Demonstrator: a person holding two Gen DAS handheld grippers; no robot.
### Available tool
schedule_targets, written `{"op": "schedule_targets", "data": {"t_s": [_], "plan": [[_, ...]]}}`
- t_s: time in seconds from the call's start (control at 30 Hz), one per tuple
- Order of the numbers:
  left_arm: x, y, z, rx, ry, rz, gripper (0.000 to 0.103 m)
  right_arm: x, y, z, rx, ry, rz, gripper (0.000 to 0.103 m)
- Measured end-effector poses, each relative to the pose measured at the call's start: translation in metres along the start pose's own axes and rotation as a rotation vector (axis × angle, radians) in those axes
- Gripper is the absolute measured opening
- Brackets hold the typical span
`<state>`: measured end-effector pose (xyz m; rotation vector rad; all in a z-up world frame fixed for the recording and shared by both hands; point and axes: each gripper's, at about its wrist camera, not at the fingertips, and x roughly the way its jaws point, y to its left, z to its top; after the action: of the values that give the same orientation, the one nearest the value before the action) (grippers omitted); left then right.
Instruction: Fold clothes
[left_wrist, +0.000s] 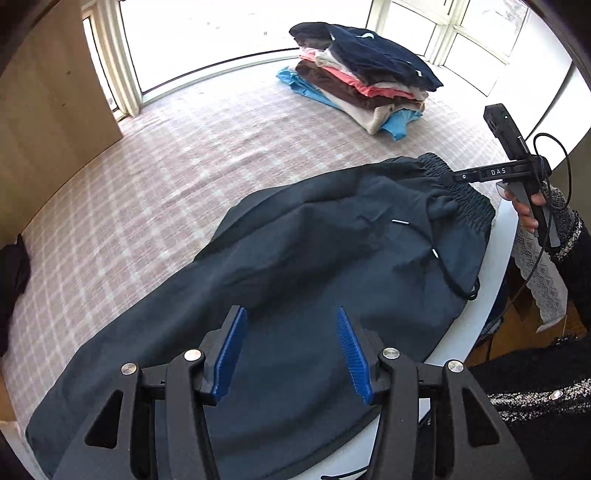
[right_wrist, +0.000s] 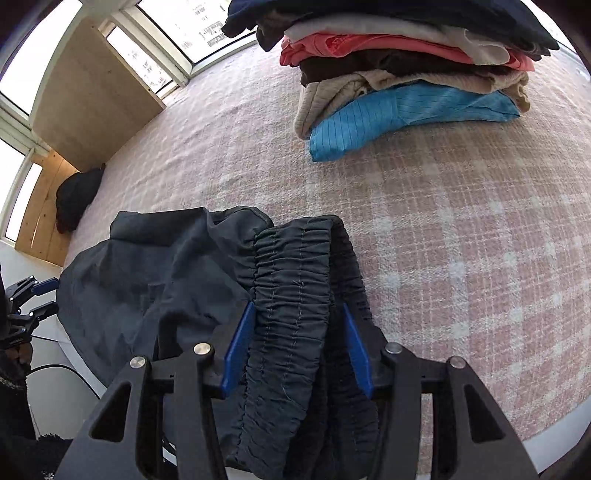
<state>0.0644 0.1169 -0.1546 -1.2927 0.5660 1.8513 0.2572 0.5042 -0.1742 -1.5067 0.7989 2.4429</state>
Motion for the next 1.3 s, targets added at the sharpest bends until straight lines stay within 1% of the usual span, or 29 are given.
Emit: {"op": "schedule_targets", "data": {"t_s": [0.03,0.07,0.1,0.2,0.23,0.27,0.3,0.37,0.43,0.5,0.53,0.6,0.67,0.73,0.8,0.87,0.97,1.0,1.07,1.13,1.17,1.23,1.3], "plan": [[0.003,0.012,-0.011,-0.029,0.017,0.023,0.049,-0.001,-0.001,0.0,-0.001,-0.002,-0.018,0.024],[0.005,0.025,-0.021,-0.057,0.035,0.046,0.049,-0.002,-0.002,0.0,-0.002,-0.004,-0.036,0.01],[0.008,0.037,-0.032,-0.086,0.052,0.069,0.049,-0.002,-0.003,-0.001,-0.004,-0.005,-0.054,0.009],[0.003,0.056,-0.066,-0.14,0.087,0.091,0.049,-0.005,-0.006,-0.001,-0.007,-0.011,-0.108,0.01],[0.001,0.061,-0.076,-0.159,0.091,0.081,0.049,-0.006,-0.007,-0.001,-0.008,-0.013,-0.127,0.014],[-0.001,0.065,-0.087,-0.179,0.094,0.068,0.049,-0.006,-0.008,-0.002,-0.01,-0.014,-0.145,0.017],[-0.002,0.068,-0.098,-0.188,0.103,0.071,0.049,-0.008,-0.005,-0.003,-0.018,-0.014,-0.151,0.019],[-0.001,0.073,-0.118,-0.203,0.122,0.083,0.049,-0.015,0.009,-0.007,-0.049,-0.018,-0.161,0.028],[0.0,0.074,-0.137,-0.206,0.14,0.085,0.049,-0.026,0.025,-0.014,-0.082,-0.041,-0.201,0.031],[0.002,0.073,-0.154,-0.199,0.153,0.075,0.049,-0.034,0.04,-0.024,-0.103,-0.055,-0.211,0.034],[0.003,0.07,-0.161,-0.187,0.163,0.077,0.049,-0.035,0.048,-0.029,-0.112,-0.049,-0.196,0.039],[0.006,0.067,-0.171,-0.158,0.167,0.095,0.049,-0.03,0.065,-0.042,-0.131,-0.017,-0.135,0.039],[0.008,0.068,-0.177,-0.155,0.149,0.117,0.049,-0.023,0.083,-0.055,-0.155,0.018,-0.078,0.039],[0.013,0.073,-0.179,-0.161,0.142,0.115,0.049,-0.011,0.105,-0.067,-0.192,0.06,-0.032,0.039],[0.016,0.074,-0.179,-0.132,0.153,0.129,0.049,0.001,0.126,-0.079,-0.229,0.102,0.015,0.039],[0.014,0.071,-0.181,-0.07,0.157,0.142,0.049,0.01,0.147,-0.09,-0.281,0.118,0.025,0.039],[0.008,0.073,-0.186,0.033,0.158,0.182,0.049,0.022,0.174,-0.102,-0.304,0.136,0.054,0.039],[0.006,0.078,-0.188,0.04,0.155,0.186,0.049,0.025,0.183,-0.106,-0.306,0.139,0.073,0.039],[0.003,0.092,-0.191,0.048,0.148,0.197,0.049,0.03,0.204,-0.112,-0.311,0.147,0.117,0.035],[0.002,0.104,-0.196,0.071,0.152,0.193,0.049,0.035,0.226,-0.119,-0.326,0.154,0.145,0.033],[0.002,0.11,-0.199,0.082,0.154,0.191,0.047,0.039,0.237,-0.122,-0.336,0.164,0.146,0.033],[0.004,0.111,-0.207,0.152,0.175,0.161,0.047,0.047,0.257,-0.129,-0.354,0.178,0.134,0.033],[0.005,0.109,-0.215,0.221,0.181,0.152,0.047,0.053,0.273,-0.135,-0.366,0.186,0.117,0.033]]}}
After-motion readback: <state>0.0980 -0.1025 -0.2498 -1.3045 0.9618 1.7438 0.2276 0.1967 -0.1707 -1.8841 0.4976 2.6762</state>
